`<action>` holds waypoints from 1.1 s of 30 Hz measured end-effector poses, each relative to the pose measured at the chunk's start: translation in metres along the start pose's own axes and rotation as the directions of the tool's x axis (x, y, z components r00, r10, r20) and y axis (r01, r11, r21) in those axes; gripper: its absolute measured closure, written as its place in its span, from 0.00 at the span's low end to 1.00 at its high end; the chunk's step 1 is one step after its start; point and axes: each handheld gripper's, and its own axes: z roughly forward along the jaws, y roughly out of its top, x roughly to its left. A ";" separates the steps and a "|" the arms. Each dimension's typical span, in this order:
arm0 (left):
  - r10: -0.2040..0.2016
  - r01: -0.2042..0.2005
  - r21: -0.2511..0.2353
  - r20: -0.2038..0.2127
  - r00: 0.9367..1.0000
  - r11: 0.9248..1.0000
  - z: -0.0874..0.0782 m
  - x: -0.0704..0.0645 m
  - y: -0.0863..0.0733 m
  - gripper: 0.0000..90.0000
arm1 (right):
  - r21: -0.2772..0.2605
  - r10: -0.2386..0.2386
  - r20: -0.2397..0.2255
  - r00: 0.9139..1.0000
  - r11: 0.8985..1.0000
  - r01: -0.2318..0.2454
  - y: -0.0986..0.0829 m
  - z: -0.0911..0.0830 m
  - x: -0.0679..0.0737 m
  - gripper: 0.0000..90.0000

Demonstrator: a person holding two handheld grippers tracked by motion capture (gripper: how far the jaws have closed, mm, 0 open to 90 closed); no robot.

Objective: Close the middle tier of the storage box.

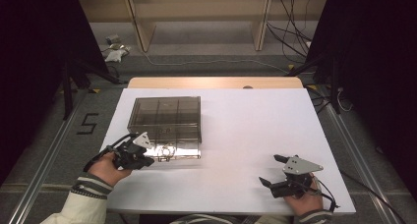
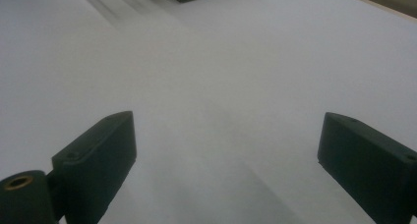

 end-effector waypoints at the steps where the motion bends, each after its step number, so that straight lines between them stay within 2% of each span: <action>1: 0.002 -0.002 0.004 0.000 1.000 1.000 0.001 0.000 0.000 0.99 | 0.000 0.000 0.000 1.000 1.000 0.000 0.000 0.000 0.000 0.10; 7: 0.015 -0.014 0.041 -0.026 1.000 0.999 0.007 -0.001 0.002 0.99 | 0.000 0.000 0.000 1.000 1.000 0.000 0.000 0.000 0.000 0.10; 18: 0.012 -0.012 0.040 -0.013 1.000 0.999 0.012 -0.001 0.005 0.99 | 0.001 -0.001 0.000 1.000 1.000 0.001 0.000 0.000 0.000 0.10; 33: -0.002 0.003 0.026 -0.033 0.999 1.000 0.010 0.001 0.007 0.99 | 0.003 0.000 -0.002 1.000 1.000 0.000 0.000 0.000 0.000 0.10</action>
